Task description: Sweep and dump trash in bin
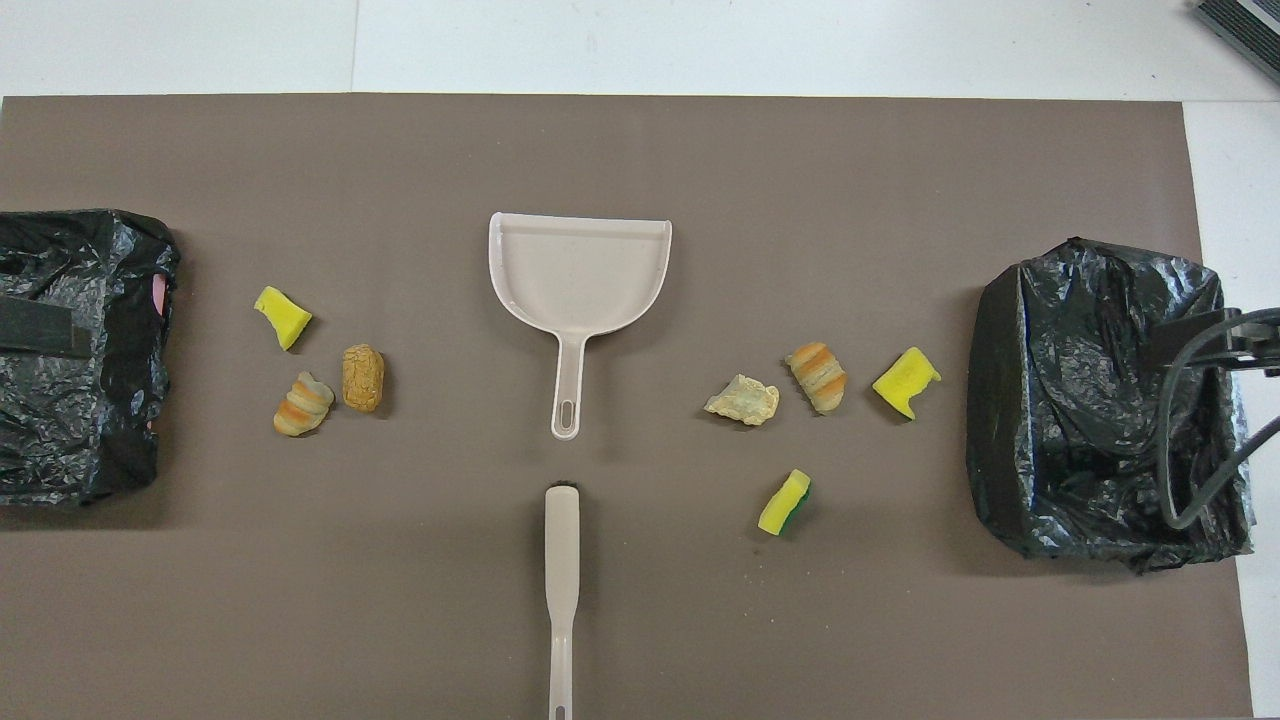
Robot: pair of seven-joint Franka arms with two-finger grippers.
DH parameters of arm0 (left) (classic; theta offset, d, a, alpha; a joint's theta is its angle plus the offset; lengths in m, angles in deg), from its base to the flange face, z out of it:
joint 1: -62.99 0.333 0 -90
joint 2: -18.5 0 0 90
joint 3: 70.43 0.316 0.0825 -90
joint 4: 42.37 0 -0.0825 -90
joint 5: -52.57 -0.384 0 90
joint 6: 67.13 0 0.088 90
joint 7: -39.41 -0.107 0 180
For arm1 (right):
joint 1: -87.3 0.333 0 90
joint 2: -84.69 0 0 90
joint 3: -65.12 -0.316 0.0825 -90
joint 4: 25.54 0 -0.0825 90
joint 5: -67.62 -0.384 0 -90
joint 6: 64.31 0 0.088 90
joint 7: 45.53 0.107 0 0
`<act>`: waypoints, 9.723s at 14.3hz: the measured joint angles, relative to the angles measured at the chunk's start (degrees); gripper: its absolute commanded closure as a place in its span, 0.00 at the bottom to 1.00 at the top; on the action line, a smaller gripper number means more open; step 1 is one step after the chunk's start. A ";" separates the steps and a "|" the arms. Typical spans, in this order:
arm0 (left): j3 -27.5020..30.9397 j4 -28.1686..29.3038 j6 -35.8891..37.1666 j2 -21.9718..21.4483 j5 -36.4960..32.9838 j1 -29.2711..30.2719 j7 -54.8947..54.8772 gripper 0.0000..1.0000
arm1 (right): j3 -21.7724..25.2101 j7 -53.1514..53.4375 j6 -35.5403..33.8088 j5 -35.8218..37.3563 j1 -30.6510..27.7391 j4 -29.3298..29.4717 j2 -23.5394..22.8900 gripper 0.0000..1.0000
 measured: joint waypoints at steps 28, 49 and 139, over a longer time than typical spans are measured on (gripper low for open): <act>-1.33 35.30 -14.71 -12.71 2.91 -31.46 21.89 0.00 | 0.00 0.00 0.00 -0.01 0.00 -0.08 0.00 0.00; -1.09 58.36 -42.78 -8.51 3.28 -57.30 46.01 0.58 | -7.12 3.13 1.87 0.02 0.57 1.21 -7.57 0.00; -0.23 41.14 -25.65 1.61 -3.45 -13.40 10.27 1.00 | -10.02 -53.99 25.31 2.85 21.12 -13.52 -17.24 1.00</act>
